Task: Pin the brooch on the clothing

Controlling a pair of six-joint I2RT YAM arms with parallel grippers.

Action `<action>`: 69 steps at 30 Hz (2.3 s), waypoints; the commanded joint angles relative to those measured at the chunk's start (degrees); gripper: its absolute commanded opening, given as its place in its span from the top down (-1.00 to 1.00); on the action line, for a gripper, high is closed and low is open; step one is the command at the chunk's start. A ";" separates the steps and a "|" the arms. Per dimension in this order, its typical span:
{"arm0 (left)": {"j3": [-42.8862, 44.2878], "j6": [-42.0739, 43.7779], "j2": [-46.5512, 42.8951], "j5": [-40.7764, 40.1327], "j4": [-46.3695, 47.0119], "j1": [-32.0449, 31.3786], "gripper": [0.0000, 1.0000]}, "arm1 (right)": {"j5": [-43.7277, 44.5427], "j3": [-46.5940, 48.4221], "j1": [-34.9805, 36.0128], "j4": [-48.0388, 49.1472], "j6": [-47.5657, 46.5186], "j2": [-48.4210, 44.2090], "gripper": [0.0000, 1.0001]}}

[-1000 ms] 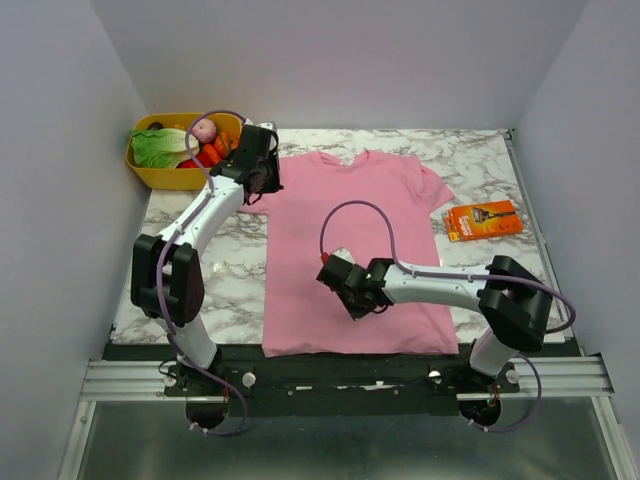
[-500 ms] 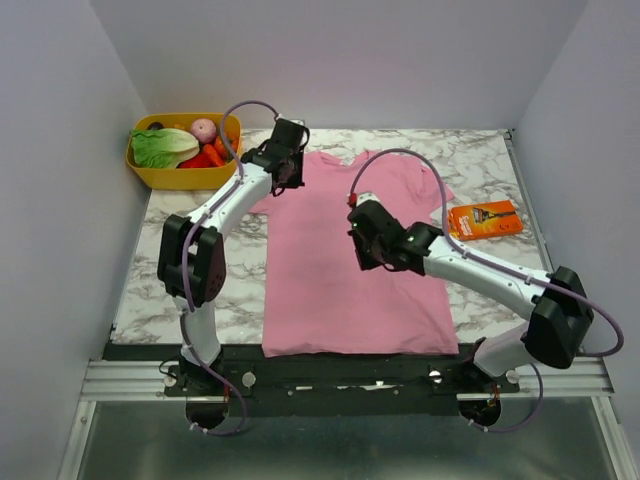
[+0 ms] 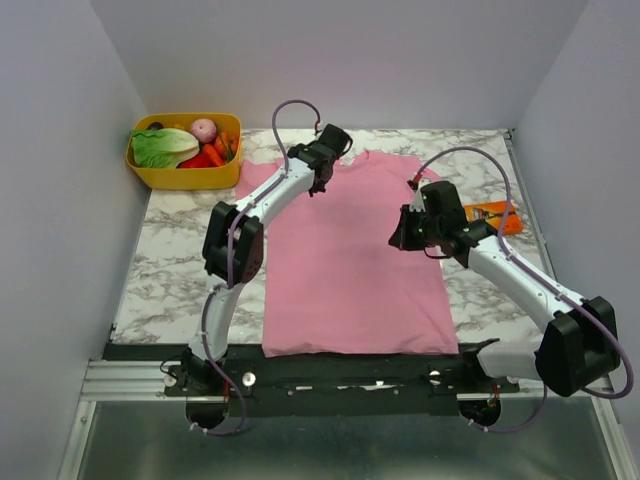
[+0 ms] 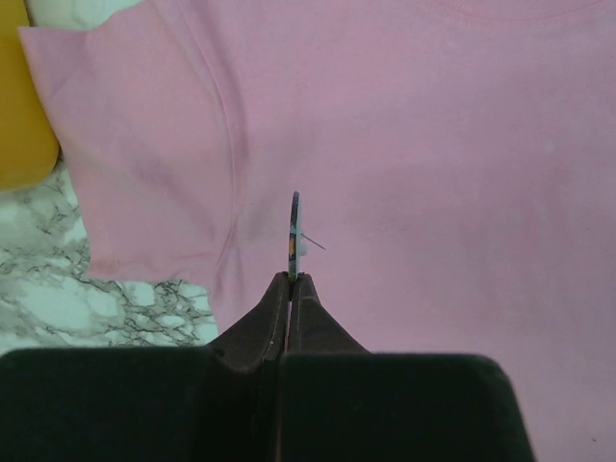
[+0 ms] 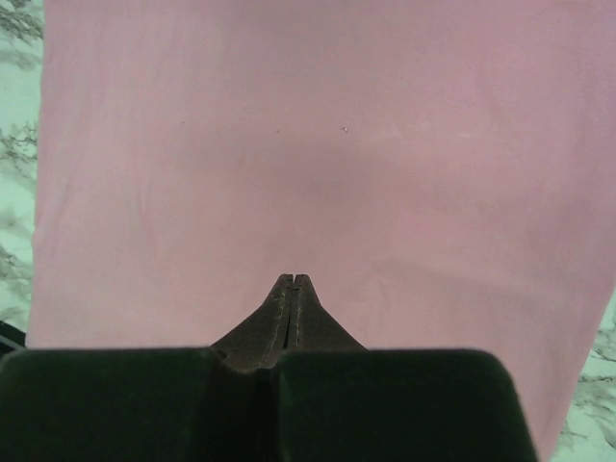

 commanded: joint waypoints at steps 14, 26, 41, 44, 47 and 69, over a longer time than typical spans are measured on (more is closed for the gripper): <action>11.54 10.06 15.11 -24.79 -4.02 -4.70 1.00 | -16.88 -4.95 -11.45 6.67 -0.23 1.26 0.96; 16.63 17.09 21.18 -30.60 -2.95 -6.11 1.00 | -18.82 -5.74 -12.42 7.37 0.47 1.17 0.96; 21.30 18.50 27.42 -31.74 -7.00 -7.25 1.00 | -20.39 -7.41 -12.51 8.16 -0.14 0.73 0.95; 22.09 18.67 28.65 -32.09 -7.44 -7.52 1.00 | -20.92 -7.68 -12.51 8.34 -0.23 0.99 0.95; 22.71 18.59 29.97 -32.88 -7.62 -7.95 1.00 | -21.45 -7.94 -12.51 8.69 -0.32 0.99 0.95; 22.36 10.94 25.76 -19.70 -4.02 -10.77 1.00 | -21.72 -9.35 -12.95 9.57 -0.49 0.99 0.95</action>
